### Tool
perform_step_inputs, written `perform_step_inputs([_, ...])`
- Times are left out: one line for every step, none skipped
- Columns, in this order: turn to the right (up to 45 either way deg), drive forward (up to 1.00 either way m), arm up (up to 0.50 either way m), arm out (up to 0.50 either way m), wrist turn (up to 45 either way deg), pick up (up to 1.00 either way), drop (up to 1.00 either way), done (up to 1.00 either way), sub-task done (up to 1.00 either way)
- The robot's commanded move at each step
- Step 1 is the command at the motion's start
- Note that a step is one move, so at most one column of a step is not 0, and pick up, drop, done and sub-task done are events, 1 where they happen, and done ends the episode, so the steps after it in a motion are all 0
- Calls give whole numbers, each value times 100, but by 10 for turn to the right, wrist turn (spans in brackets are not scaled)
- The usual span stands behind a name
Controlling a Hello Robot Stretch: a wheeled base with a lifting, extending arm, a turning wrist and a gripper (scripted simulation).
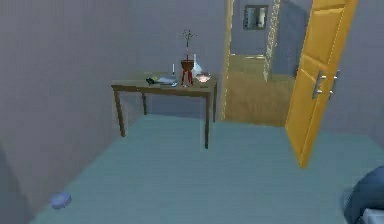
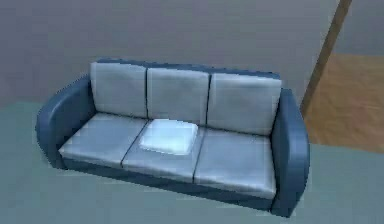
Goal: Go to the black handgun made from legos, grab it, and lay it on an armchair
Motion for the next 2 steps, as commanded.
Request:
perform_step_inputs([0,100,0,0,0,0,0,0,0])
perform_step_inputs([-60,0,0,0,0,0,0,0,0])
